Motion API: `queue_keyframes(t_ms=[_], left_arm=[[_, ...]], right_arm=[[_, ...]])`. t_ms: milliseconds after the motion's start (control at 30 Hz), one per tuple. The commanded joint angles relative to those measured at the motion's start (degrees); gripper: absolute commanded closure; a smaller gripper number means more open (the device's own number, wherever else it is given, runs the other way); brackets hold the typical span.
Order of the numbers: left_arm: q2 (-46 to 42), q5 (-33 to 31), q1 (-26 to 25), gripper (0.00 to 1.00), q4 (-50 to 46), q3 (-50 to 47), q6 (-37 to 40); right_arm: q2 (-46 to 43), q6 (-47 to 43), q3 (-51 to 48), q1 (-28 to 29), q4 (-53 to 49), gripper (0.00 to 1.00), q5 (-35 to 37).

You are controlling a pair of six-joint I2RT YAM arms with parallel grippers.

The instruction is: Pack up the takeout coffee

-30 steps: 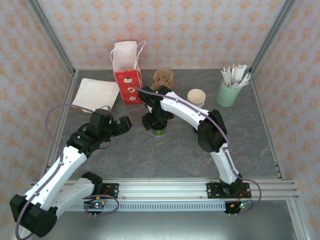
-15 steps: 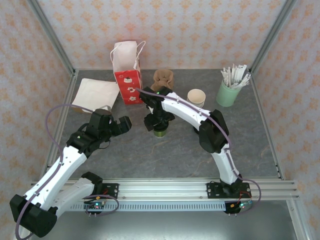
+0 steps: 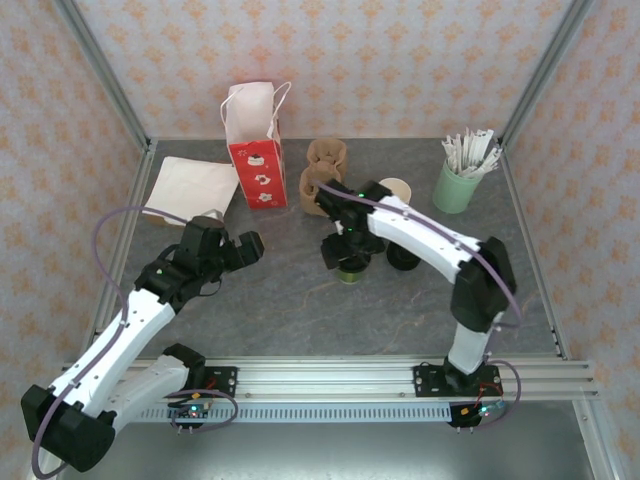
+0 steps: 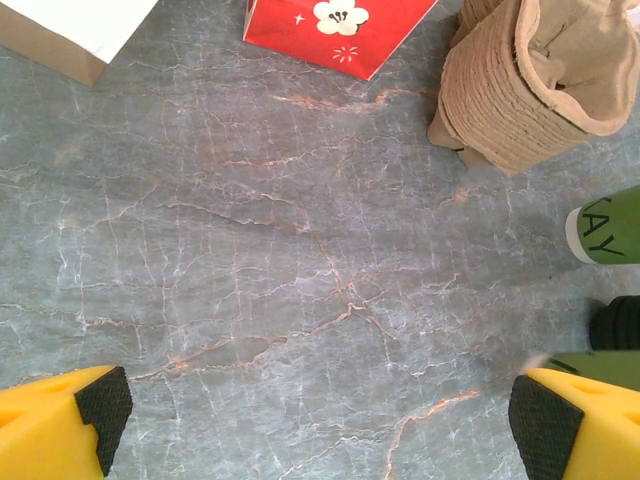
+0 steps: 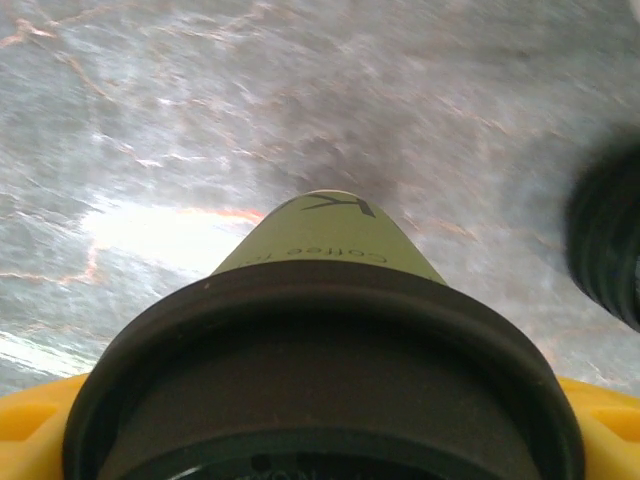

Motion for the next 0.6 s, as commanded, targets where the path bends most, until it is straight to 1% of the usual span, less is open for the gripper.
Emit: queue_keyframes(t_ms=[0, 100, 267, 433, 567], left_arm=[[1.11, -1.61, 0.56, 0.0, -0.2, 2.63, 1.6], [1.84, -1.48, 0.56, 0.0, -0.14, 3.35, 1.79], [2.31, -1.11, 0.56, 0.0, 0.08, 3.75, 1.46], [2.39, -0.73, 0.56, 0.0, -0.02, 3.75, 1.18], [2.39, -0.47, 0.57, 0.0, -0.26, 4.12, 1.13]], right_arm=[[-7.06, 2.6, -6.01, -3.58, -0.44, 0.18, 1.07], [-12.79, 2.28, -11.8, -8.18, -1.32, 0.19, 1.01], [-20.36, -1.63, -18.22, -20.38, -2.36, 0.19, 0.72], [-21.14, -6.37, -17.56, -32.13, -2.08, 0.2, 0.21], [-17.76, -9.38, -13.56, -38.91, -1.3, 0.2, 0.61]])
